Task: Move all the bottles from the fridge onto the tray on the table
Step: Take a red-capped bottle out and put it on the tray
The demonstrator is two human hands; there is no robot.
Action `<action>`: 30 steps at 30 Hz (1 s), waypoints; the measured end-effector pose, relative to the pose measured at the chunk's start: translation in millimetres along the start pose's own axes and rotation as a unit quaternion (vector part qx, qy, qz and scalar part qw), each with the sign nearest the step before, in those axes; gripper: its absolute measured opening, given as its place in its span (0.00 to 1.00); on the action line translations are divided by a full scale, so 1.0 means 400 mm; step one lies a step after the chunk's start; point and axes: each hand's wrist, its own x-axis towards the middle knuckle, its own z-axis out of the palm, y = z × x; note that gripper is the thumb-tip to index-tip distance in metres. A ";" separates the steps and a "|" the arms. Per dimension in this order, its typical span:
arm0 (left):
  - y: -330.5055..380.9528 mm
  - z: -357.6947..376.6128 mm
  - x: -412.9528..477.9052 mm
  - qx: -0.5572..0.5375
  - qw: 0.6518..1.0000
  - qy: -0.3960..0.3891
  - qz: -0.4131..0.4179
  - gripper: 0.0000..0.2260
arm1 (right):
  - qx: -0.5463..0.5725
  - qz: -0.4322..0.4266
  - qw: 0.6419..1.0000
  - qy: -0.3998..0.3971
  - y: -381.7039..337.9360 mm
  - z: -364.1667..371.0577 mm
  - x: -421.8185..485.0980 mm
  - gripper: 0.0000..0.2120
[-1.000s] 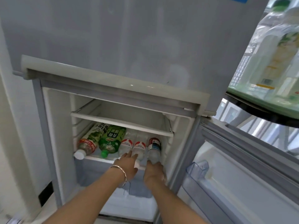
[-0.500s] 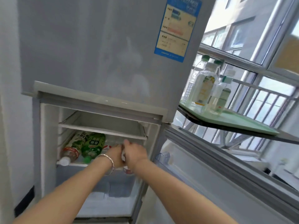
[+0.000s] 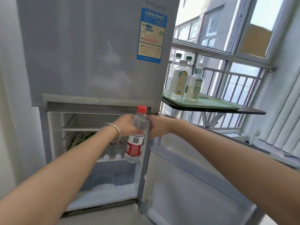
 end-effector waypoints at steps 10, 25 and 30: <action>0.225 -0.056 0.029 -0.117 0.977 0.134 0.120 0.28 | 0.319 -0.037 0.930 0.178 0.099 -0.053 -0.085 0.28; 0.528 0.092 0.357 -0.250 0.954 0.017 0.165 0.28 | 0.341 0.000 0.831 0.440 0.432 -0.327 -0.039 0.25; 0.525 0.160 0.465 -0.244 0.962 0.016 0.125 0.31 | 0.361 0.039 0.828 0.427 0.516 -0.325 0.067 0.18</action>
